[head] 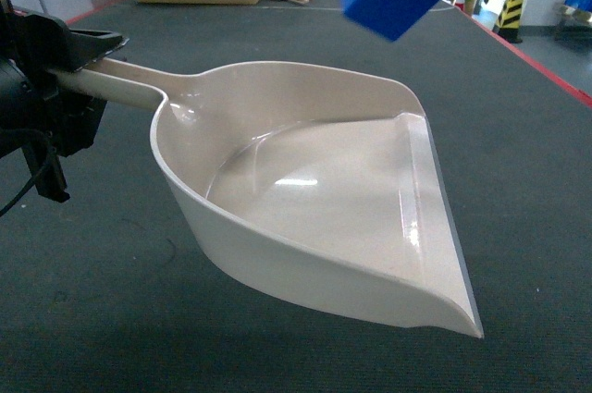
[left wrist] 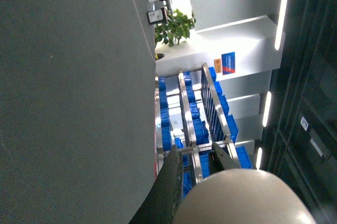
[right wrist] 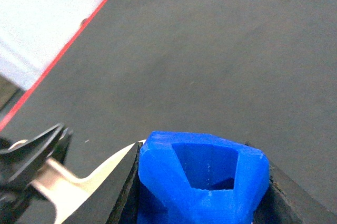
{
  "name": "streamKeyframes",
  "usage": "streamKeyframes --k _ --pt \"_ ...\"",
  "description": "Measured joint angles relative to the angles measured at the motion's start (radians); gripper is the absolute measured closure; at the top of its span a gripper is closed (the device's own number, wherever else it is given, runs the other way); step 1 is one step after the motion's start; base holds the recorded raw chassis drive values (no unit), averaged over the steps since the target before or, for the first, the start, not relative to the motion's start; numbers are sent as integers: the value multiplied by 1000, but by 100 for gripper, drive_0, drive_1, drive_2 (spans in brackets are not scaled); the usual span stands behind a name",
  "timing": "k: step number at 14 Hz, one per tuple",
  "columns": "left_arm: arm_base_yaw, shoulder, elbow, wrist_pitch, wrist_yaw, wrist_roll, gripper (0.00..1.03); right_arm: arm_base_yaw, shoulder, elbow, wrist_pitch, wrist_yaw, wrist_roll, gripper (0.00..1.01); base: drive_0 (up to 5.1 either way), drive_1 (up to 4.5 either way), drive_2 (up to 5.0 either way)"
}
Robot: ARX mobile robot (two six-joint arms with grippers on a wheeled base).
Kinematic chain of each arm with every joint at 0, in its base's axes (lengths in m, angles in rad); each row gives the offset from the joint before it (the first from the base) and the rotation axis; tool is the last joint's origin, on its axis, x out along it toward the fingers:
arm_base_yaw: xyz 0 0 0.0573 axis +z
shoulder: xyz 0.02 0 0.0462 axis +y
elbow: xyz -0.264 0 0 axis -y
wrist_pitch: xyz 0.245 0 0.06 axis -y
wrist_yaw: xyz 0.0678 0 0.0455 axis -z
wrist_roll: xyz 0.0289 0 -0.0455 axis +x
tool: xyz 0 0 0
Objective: Place part in tray to right shelf
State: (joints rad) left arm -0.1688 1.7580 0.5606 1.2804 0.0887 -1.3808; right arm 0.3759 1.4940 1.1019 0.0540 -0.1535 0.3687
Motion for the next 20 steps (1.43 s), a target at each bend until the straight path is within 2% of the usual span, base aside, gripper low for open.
streamKeyframes --k 1,2,3,4,5,6,7,8,9,15,16,17,20 --pt "0 0 0 1 -2 0 91 48 26 -3 0 -3 40 54 0 0 0" --pt "0 0 0 0 0 0 91 92 59 -7 -6 1 58 54 0 0 0" --pt "0 0 0 0 0 0 91 114 84 -10 -24 2 68 54 0 0 0" --pt "0 0 0 0 0 0 91 125 99 -19 -32 19 66 41 0 0 0" --pt "0 0 0 -2 -2 4 91 114 99 -19 -30 45 58 27 0 0 0" --pt "0 0 0 -1 -2 5 91 100 89 -19 -27 51 53 17 0 0 0" --pt "0 0 0 -1 0 8 91 91 64 -28 -7 78 27 4 0 0 0" --pt "0 0 0 -2 0 8 91 85 19 -34 -6 103 -8 3 0 0 0" --pt "0 0 0 -2 0 8 91 81 -42 -44 23 132 -61 3 0 0 0" --pt "0 0 0 -2 -2 8 91 68 -142 -50 22 151 -173 3 0 0 0" --pt "0 0 0 -1 -2 8 91 56 -178 -50 26 159 -219 3 0 0 0" --pt "0 0 0 -1 -1 8 91 52 -189 -50 29 165 -246 3 0 0 0" --pt "-3 0 0 -2 1 8 91 49 -167 -53 21 165 -266 3 0 0 0"
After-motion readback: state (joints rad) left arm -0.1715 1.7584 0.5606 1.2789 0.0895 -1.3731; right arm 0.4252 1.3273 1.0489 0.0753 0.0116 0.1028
